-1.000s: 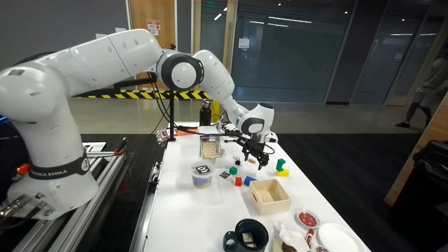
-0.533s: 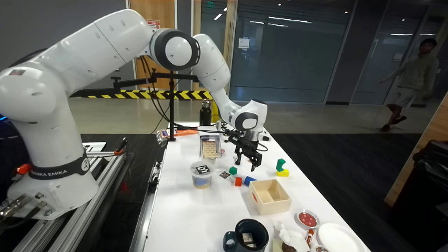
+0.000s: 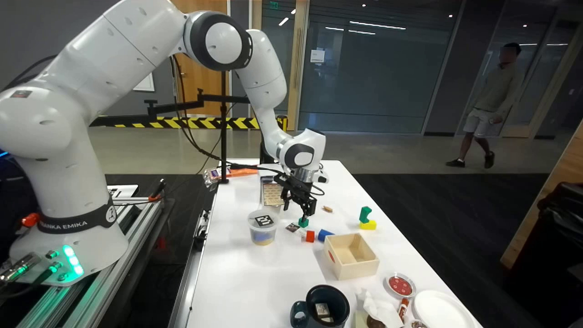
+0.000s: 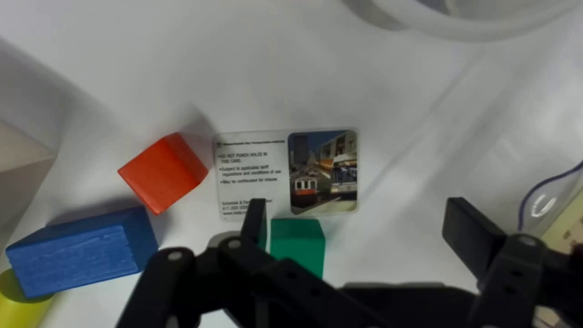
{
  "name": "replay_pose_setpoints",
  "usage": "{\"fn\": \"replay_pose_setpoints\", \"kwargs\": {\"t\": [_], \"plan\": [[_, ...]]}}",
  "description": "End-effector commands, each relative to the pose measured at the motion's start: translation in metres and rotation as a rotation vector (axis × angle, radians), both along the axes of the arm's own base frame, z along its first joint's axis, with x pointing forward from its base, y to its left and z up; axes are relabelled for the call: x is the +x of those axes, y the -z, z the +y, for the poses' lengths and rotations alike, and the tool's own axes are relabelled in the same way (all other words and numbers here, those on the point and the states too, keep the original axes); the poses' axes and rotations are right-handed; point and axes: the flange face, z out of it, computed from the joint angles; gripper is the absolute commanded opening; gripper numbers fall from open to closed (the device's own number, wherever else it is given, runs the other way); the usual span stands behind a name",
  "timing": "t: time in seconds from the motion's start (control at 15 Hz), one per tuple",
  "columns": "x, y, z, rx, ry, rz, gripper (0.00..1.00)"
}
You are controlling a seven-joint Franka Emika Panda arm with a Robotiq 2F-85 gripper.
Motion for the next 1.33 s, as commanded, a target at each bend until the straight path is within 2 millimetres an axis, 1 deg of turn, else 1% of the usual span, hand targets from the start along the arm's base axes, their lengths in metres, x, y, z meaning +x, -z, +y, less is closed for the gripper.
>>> {"fn": "replay_pose_setpoints", "kwargs": {"t": [0.0,0.27,0.47,0.87,1.27], "plan": [[-0.009,-0.001,-0.007,0.034,-0.062,-0.076,1.00],[0.001,0.001,-0.017,0.047,-0.089,-0.138,1.00],[0.005,0.002,-0.015,0.053,-0.114,-0.154,1.00],[-0.004,0.014,-0.004,0.069,-0.155,-0.137,1.00],[-0.002,0.022,-0.002,0.062,-0.187,-0.153,1.00]]}}
